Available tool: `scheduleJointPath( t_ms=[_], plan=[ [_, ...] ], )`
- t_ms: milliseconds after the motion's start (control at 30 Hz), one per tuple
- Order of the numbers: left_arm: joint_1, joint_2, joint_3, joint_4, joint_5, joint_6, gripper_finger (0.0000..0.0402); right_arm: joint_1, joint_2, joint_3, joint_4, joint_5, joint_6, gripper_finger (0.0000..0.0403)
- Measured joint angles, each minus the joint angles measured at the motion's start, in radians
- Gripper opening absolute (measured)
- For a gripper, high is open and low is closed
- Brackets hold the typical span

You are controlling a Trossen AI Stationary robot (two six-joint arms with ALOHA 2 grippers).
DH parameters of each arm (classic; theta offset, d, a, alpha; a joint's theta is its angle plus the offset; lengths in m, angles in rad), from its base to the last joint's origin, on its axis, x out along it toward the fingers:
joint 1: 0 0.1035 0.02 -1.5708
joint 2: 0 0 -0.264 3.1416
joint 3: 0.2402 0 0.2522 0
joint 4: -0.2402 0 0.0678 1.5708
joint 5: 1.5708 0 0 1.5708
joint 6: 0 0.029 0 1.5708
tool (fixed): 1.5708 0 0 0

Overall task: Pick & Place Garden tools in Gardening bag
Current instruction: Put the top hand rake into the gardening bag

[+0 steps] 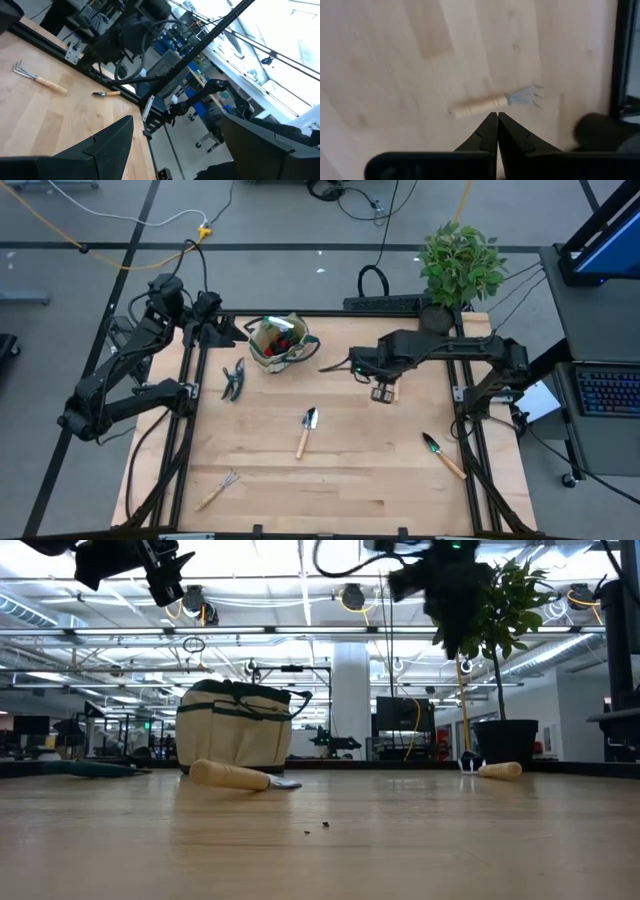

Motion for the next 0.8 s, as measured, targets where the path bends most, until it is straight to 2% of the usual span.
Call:
scheduleJointPath(
  t_ms=[133, 300, 567, 667, 800],
  plan=[
    [0.000, 0.000, 0.000, 0.000, 0.000, -0.002, 0.0305, -0.016, -0.050, -0.146, 0.044, 0.004, -0.190, 0.0004],
    [0.000, 0.000, 0.000, 0.000, 0.001, -0.011, 0.0305, -0.040, -0.117, -0.328, 0.192, -0.002, -0.377, 0.0004],
    [0.000, 0.000, 0.000, 0.000, 0.001, -0.040, 0.0305, -0.056, -0.158, -0.511, 0.398, 0.001, -0.643, 0.0007],
    [0.000, 0.000, 0.000, 0.000, -0.002, -0.040, 0.0305, -0.056, -0.162, -0.548, 0.439, 0.002, -0.734, 0.0024],
    [0.000, 0.000, 0.000, 0.000, -0.022, -0.040, 0.0305, -0.056, -0.161, -0.582, 0.465, 0.012, -0.847, 0.0067]
  ],
)
